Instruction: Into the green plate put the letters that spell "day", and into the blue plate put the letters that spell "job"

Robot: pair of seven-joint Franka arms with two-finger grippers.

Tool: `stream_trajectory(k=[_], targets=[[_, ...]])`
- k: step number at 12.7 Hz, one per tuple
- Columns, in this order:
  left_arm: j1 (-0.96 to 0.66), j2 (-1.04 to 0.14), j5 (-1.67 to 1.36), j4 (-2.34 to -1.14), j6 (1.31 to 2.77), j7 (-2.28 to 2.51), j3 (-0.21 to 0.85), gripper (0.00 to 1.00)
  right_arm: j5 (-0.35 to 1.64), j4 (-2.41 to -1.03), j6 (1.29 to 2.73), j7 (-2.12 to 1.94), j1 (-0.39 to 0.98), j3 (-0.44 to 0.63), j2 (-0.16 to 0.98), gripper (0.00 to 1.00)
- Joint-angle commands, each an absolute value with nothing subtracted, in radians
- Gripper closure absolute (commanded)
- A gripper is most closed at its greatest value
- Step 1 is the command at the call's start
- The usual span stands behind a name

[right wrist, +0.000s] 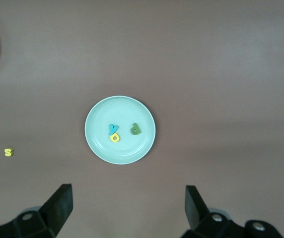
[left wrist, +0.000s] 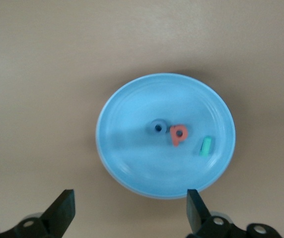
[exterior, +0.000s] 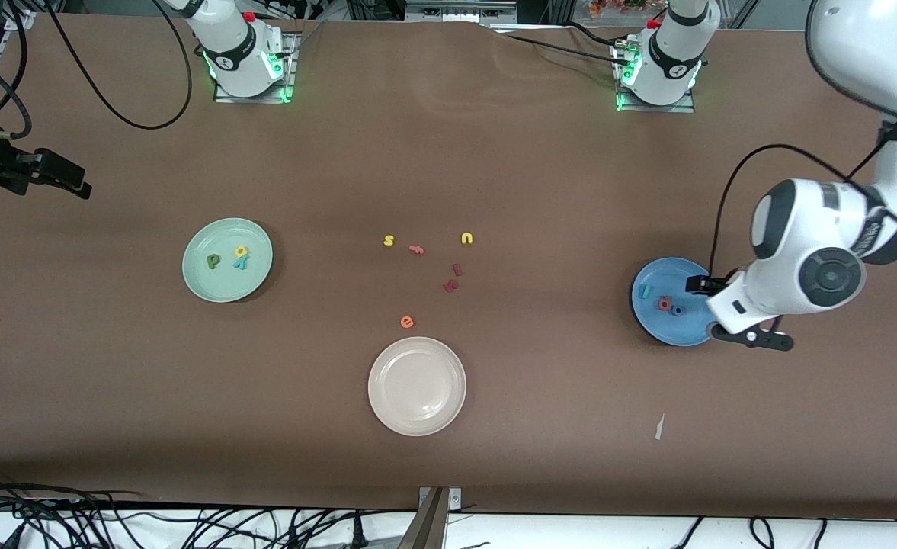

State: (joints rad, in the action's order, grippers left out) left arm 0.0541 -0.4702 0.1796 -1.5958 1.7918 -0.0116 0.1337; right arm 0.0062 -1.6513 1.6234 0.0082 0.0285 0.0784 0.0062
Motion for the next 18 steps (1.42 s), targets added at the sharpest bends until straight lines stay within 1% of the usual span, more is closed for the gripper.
stream_trajectory(k=[1, 4, 5, 6, 7, 8, 10, 11, 12, 14, 18], targets=[[0.058, -0.477, 0.112, -1.423, 1.567, 0.011, 0.141, 0.0, 0.021, -1.624, 1.606, 0.008, 0.018, 0.075, 0.003, 0.0], [0.061, -0.466, 0.087, -1.315, 1.412, 0.066, 0.135, 0.0, 0.009, -1.618, 1.606, 0.003, 0.026, 0.066, 0.003, 0.0], [0.075, -0.456, 0.087, -1.295, 1.387, 0.067, 0.129, 0.0, 0.015, -1.618, 1.605, 0.005, 0.025, 0.066, 0.003, 0.0], [0.086, -0.41, 0.081, -1.305, 1.387, 0.064, 0.126, 0.0, 0.018, -1.618, 1.603, 0.008, 0.022, 0.071, 0.003, 0.0], [0.097, -0.364, 0.077, -1.343, 1.393, 0.072, 0.123, 0.0, 0.018, -1.62, 1.601, 0.008, 0.021, 0.072, 0.003, 0.0], [0.109, -0.31, 0.06, -1.391, 1.437, 0.077, 0.123, 0.0, 0.017, -1.62, 1.601, 0.006, 0.021, 0.072, 0.003, 0.0], [0.133, -0.147, -0.007, -1.553, 1.561, 0.075, 0.118, 0.0, 0.017, -1.62, 1.601, 0.006, 0.02, 0.072, 0.003, 0.0], [0.112, -0.106, -0.008, -1.572, 1.575, 0.074, 0.112, 0.0, 0.014, -1.62, 1.601, 0.006, 0.021, 0.072, 0.003, 0.0], [0.097, -0.091, -0.008, -1.572, 1.575, 0.061, 0.1, 0.0, 0.015, -1.62, 1.603, 0.008, 0.021, 0.072, 0.003, 0.0], [0.022, -0.029, -0.008, -1.569, 1.572, 0.061, 0.031, 0.0, 0.009, -1.618, 1.609, 0.008, 0.021, 0.072, 0.003, 0.0], [0.023, -0.002, -0.055, -1.566, 1.545, -0.044, 0.02, 0.0, 0.008, -1.618, 1.603, 0.006, 0.02, 0.075, 0.002, 0.0]])
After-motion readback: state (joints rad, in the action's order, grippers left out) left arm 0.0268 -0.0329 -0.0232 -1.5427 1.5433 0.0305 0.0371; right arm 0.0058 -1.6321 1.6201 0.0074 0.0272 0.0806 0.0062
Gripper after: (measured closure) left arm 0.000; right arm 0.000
